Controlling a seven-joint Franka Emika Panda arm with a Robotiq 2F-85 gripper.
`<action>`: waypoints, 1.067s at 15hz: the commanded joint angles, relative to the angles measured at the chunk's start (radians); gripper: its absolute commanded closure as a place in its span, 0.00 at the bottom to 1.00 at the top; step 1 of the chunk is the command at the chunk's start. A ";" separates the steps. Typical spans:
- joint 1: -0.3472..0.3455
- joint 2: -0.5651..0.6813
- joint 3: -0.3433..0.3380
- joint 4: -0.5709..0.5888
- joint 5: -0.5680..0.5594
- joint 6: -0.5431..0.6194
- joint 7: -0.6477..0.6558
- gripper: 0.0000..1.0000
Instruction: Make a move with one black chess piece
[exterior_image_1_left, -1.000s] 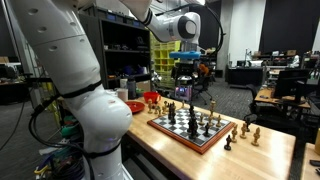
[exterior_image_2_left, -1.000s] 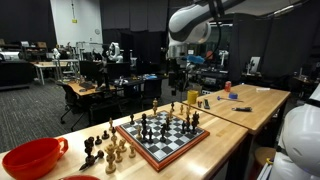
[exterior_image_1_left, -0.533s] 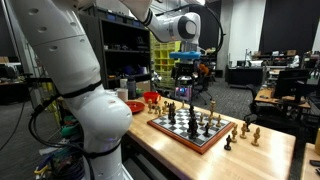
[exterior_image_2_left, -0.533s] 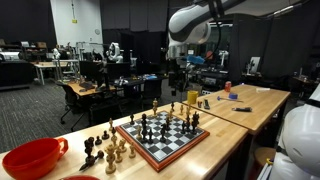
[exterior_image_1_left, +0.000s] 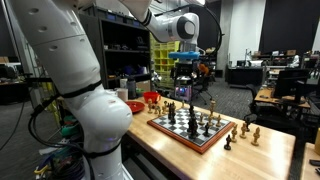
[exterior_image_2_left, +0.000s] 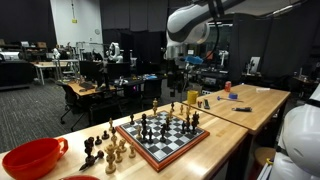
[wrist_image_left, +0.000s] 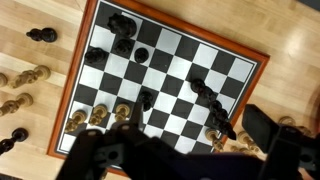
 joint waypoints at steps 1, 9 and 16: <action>0.026 -0.046 0.031 -0.057 -0.010 0.028 -0.017 0.00; 0.086 -0.039 0.070 -0.210 0.010 0.253 -0.034 0.00; 0.091 0.006 0.076 -0.295 -0.007 0.448 -0.006 0.00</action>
